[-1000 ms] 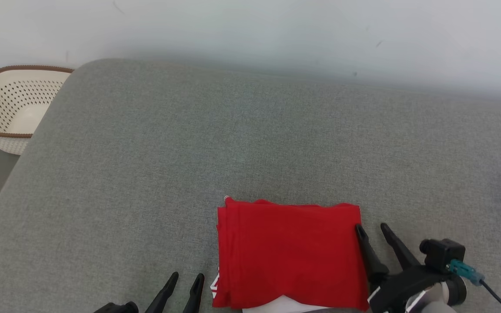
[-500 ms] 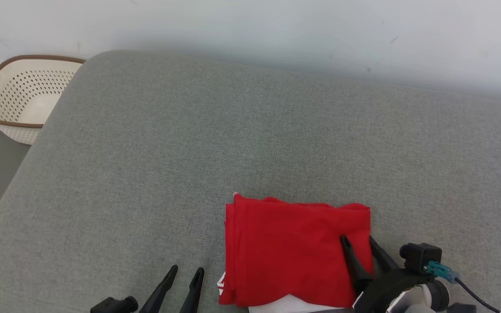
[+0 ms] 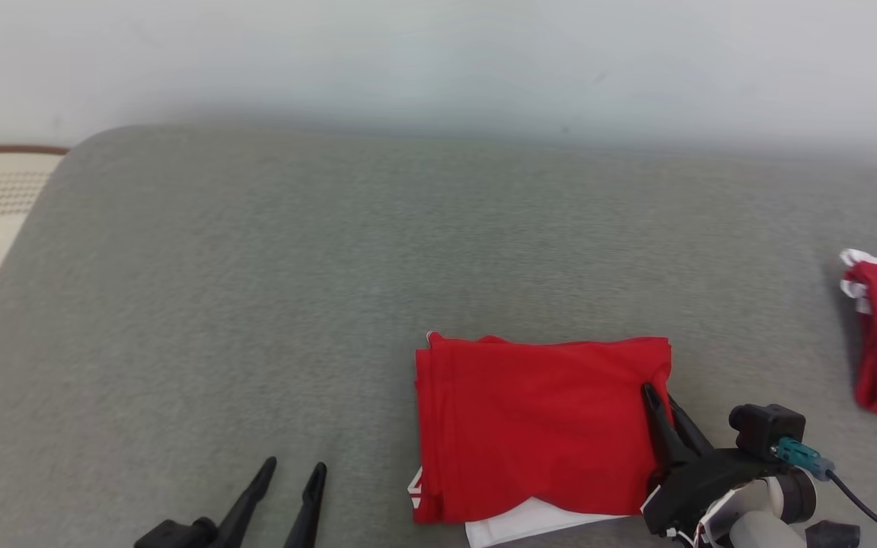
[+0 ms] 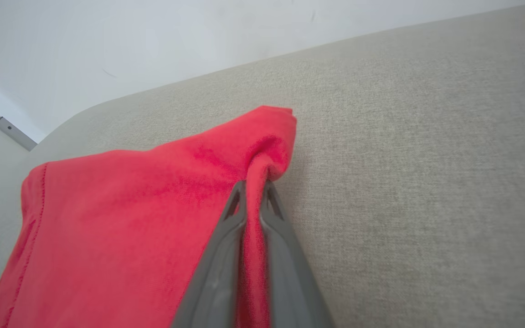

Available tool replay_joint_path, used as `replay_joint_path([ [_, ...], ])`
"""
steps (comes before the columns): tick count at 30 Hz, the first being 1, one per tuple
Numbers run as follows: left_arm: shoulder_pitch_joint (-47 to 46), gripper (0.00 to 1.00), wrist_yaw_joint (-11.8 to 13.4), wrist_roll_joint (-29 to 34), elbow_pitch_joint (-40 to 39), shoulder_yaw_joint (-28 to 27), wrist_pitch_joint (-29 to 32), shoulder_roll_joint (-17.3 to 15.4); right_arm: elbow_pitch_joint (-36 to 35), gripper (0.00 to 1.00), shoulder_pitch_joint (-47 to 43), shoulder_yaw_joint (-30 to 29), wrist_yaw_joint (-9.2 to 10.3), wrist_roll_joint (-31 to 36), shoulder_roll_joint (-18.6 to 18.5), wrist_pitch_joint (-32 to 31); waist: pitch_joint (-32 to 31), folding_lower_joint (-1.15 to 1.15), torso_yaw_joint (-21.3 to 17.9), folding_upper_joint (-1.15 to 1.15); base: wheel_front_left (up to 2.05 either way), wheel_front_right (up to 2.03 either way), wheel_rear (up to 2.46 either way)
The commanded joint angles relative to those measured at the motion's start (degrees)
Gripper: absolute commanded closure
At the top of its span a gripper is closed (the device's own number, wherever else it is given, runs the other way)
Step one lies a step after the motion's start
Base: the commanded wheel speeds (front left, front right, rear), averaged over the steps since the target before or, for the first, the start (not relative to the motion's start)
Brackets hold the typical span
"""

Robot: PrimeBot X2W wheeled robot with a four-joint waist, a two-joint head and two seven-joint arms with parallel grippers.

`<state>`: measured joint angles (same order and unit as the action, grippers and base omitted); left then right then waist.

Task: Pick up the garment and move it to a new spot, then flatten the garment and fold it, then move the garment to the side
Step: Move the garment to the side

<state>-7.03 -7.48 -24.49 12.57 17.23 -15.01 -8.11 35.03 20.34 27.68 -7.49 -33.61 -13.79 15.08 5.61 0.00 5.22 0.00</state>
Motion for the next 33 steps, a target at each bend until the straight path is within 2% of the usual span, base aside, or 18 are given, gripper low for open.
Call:
replay_joint_path([
  [1, 0.84, 0.0, 0.04, 1.83, -0.24, -1.03, -0.21, 0.26, -0.19, 1.0, -0.92, -0.39, 0.01, 0.96, -0.06, 0.05, -1.43, 0.0, -5.0, 0.0, 0.0, 0.0, 0.0],
  [6, 0.48, 0.0, 0.04, 7.37, -0.8, -5.54, -0.21, 1.31, -0.88, 1.0, -1.44, -1.0, 0.01, 1.97, 0.4, 0.05, -1.81, 0.0, -11.36, 0.0, 0.0, 0.0, 0.0],
  [7, 0.06, 0.0, 0.04, 9.32, -0.95, -7.17, -0.2, 1.8, -1.2, 1.0, -1.69, -1.01, 0.01, 2.19, 0.7, 0.06, -1.72, 0.0, -13.8, 0.0, 0.0, 0.0, 0.0],
  [12, -1.87, 0.0, 0.04, 14.55, -0.72, -10.14, -0.21, 2.27, -1.89, 1.0, -1.85, -1.3, 0.01, 2.96, 1.59, 0.05, -0.76, 0.0, -18.8, 0.0, 0.0, 0.0, 0.0],
  [24, -4.97, 0.0, 0.04, 20.44, -0.99, -12.37, -0.21, 2.52, -2.69, 1.0, -1.65, -0.12, 0.01, 3.08, 4.08, 0.05, 1.63, 0.0, -28.72, 0.0, 0.0, 0.0, 0.0],
  [33, -6.27, 0.0, 0.08, 22.73, -1.57, -13.32, -0.21, 2.7, -3.16, 1.0, -1.84, 0.37, 0.01, 2.82, 4.32, 0.05, 3.37, 0.0, -32.51, 0.0, 0.0, 0.0, 0.0],
])
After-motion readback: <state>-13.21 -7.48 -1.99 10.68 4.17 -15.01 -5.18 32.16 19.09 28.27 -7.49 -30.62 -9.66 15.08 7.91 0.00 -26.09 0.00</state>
